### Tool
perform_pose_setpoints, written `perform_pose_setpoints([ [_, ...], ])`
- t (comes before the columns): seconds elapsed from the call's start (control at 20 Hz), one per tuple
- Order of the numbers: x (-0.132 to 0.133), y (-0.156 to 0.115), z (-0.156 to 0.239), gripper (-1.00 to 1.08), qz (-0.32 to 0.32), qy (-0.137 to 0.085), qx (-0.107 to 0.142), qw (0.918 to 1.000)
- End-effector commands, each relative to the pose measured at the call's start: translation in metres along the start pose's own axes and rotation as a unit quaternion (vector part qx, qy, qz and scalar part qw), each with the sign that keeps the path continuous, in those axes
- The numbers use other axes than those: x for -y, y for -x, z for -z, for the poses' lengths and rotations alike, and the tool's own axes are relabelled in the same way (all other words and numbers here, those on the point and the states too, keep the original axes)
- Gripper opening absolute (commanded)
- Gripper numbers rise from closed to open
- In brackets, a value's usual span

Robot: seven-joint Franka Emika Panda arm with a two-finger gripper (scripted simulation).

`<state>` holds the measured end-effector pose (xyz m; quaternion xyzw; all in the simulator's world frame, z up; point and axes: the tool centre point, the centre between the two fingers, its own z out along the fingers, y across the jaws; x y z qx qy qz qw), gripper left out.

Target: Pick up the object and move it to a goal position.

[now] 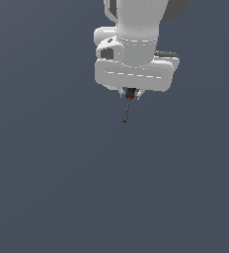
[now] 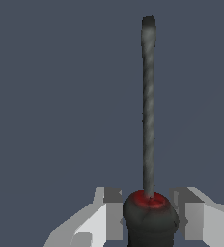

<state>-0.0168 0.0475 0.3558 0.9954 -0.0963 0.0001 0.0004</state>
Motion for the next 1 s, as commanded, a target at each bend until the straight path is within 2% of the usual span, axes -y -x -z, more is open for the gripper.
perform_pose_setpoints([
  [0.0, 0.005, 0.008, 0.027, -1.00, 0.000, 0.000, 0.000, 1.0000],
  [0.45, 0.017, 0.023, 0.095, -1.00, 0.000, 0.000, 0.000, 1.0000],
  [0.95, 0.022, 0.027, 0.117, -1.00, 0.000, 0.000, 0.000, 1.0000],
])
